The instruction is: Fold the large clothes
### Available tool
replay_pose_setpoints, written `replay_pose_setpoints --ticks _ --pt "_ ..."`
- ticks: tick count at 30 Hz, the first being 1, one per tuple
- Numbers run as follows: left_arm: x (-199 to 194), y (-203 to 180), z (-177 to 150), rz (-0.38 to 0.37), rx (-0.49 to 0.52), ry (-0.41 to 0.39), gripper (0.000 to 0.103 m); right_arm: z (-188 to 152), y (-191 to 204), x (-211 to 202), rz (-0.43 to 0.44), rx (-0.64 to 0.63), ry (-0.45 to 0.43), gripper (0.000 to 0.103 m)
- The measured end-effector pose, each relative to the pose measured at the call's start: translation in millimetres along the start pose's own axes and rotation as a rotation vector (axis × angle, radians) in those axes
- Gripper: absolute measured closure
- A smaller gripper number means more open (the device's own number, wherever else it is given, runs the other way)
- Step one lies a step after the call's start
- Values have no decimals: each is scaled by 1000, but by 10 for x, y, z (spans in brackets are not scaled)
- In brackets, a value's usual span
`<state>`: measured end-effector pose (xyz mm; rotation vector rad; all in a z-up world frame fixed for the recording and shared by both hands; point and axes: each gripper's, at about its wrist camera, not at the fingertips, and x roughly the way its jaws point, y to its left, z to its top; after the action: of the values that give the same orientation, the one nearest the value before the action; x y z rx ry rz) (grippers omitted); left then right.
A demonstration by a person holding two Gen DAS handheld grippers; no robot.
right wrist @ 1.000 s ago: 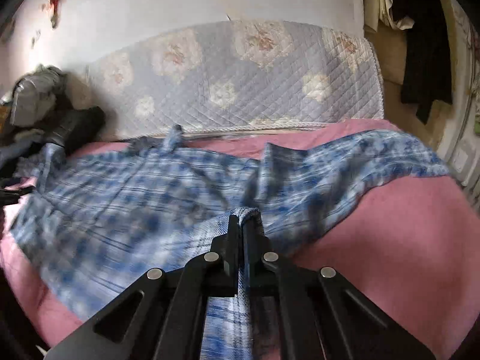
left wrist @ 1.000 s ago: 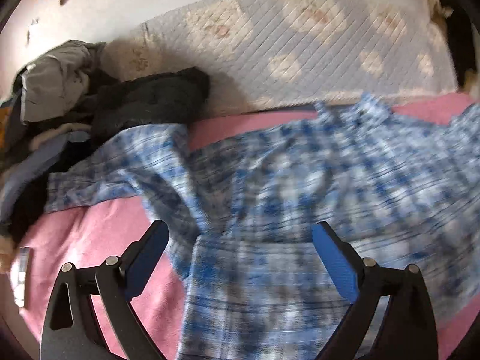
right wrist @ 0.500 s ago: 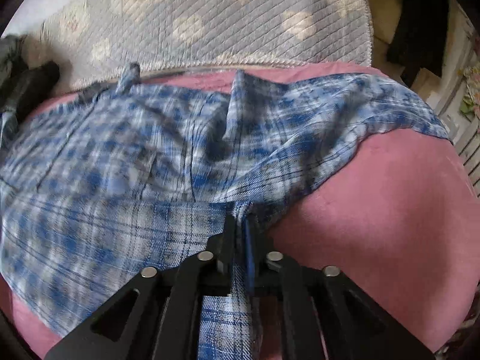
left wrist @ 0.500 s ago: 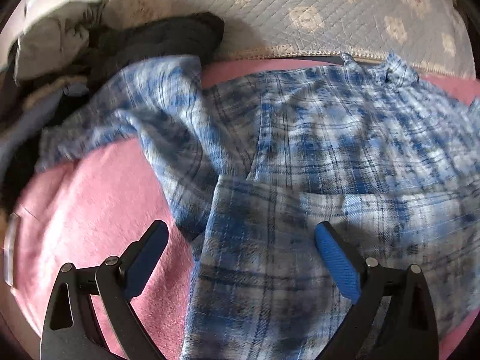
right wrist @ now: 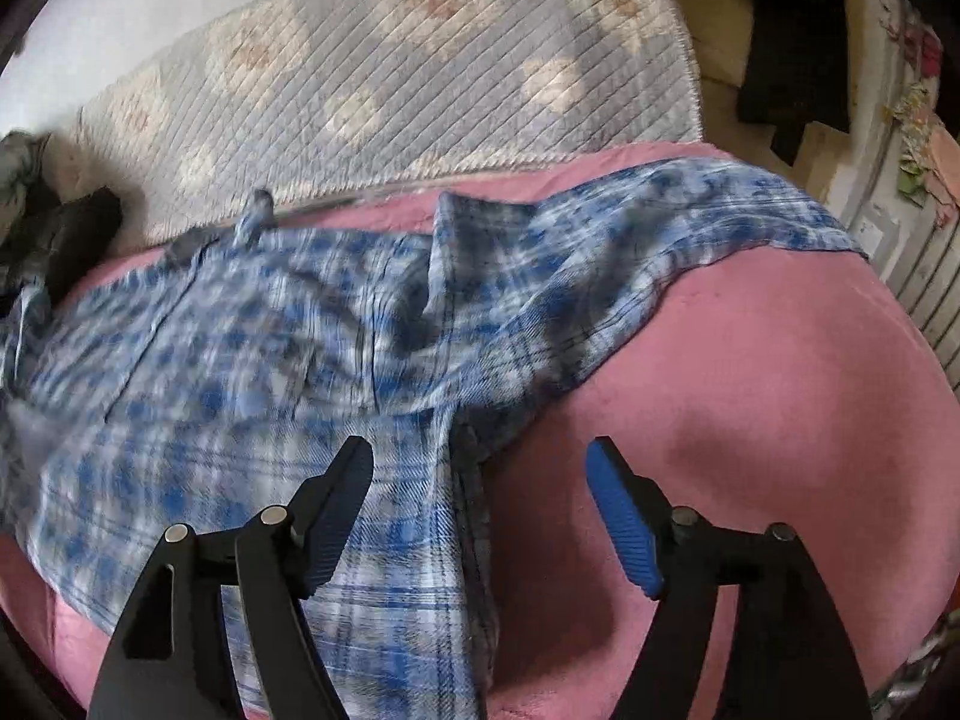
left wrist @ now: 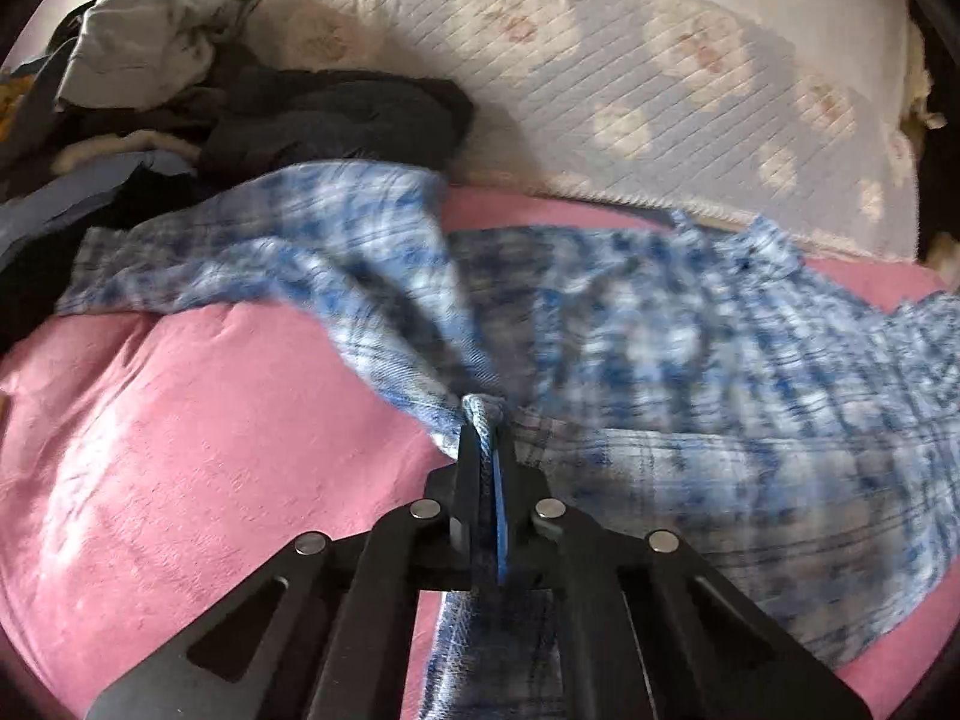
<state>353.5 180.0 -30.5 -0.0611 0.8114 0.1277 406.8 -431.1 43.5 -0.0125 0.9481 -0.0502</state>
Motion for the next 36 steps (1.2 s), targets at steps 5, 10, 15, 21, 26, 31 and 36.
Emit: replay_pose_setpoints --ticks 5,10,15,21,26,31,36 --pt "41 -167 -103 76 105 7 94 -56 0 -62 -21 19 -31 27" --pt "-215 -189 -65 56 70 -101 66 -102 145 -297 -150 -32 -147 27" --pt "-502 -251 -16 -4 33 -185 28 -82 130 -397 -27 2 -139 27" --pt "-776 -520 -19 -145 22 -256 0 -41 51 -597 132 96 -203 27" --pt "-402 -1053 -256 -319 142 -23 60 -38 50 -575 244 159 -166 27" --pt "-110 -1508 -333 -377 197 46 62 -34 136 -497 174 144 -136 27" --pt "161 -1749 -390 -323 198 70 55 -72 66 -480 204 167 -107 27"
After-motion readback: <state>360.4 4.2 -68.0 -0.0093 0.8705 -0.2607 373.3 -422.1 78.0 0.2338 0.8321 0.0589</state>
